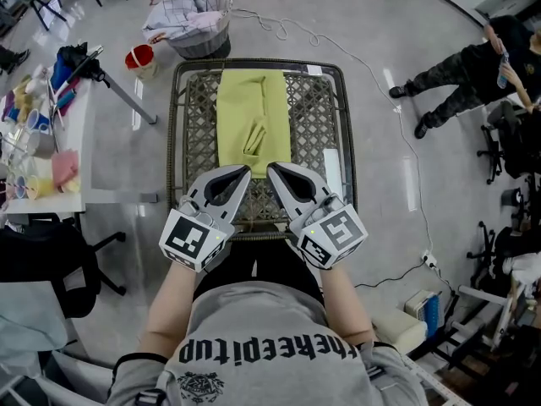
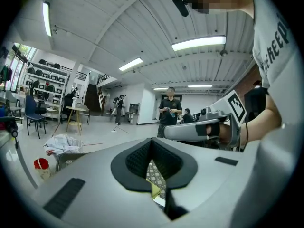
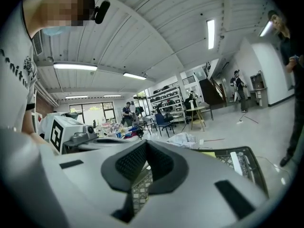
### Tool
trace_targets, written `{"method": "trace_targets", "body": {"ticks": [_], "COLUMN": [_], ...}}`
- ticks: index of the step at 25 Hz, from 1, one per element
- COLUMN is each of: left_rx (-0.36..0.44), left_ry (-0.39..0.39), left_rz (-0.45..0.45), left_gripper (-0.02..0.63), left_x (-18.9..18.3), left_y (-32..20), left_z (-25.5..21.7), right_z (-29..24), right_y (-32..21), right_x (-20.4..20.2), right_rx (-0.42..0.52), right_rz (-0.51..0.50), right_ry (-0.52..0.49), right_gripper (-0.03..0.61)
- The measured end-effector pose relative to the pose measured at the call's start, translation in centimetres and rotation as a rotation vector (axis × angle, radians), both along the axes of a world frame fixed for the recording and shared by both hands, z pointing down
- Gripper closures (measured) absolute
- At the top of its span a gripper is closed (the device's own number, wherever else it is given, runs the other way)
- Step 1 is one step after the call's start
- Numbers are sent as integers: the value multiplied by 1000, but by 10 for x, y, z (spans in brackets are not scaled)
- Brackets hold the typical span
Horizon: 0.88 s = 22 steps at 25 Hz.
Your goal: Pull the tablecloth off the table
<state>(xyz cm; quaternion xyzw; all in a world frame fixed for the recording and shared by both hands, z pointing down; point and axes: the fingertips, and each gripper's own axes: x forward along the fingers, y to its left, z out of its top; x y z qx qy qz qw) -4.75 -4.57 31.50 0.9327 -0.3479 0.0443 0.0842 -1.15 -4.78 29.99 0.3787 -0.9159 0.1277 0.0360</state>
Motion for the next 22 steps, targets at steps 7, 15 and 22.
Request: {"method": "trace_targets", "body": {"ticks": [7, 15, 22], "left_rx": [23, 39, 37], "left_ry": [36, 16, 11], "left_rz": [-13, -20, -28], "left_gripper": [600, 600, 600], "left_x": [-5, -5, -6], "left_y": [1, 1, 0], "left_z": [-16, -17, -15], "right_z": [-11, -11, -11], "right_y": [7, 9, 9], "right_x": [-5, -9, -8], "right_rx": [25, 27, 26], "right_rz": [-11, -22, -29], "right_ry": [-2, -7, -2], "right_gripper": [568, 568, 568]}}
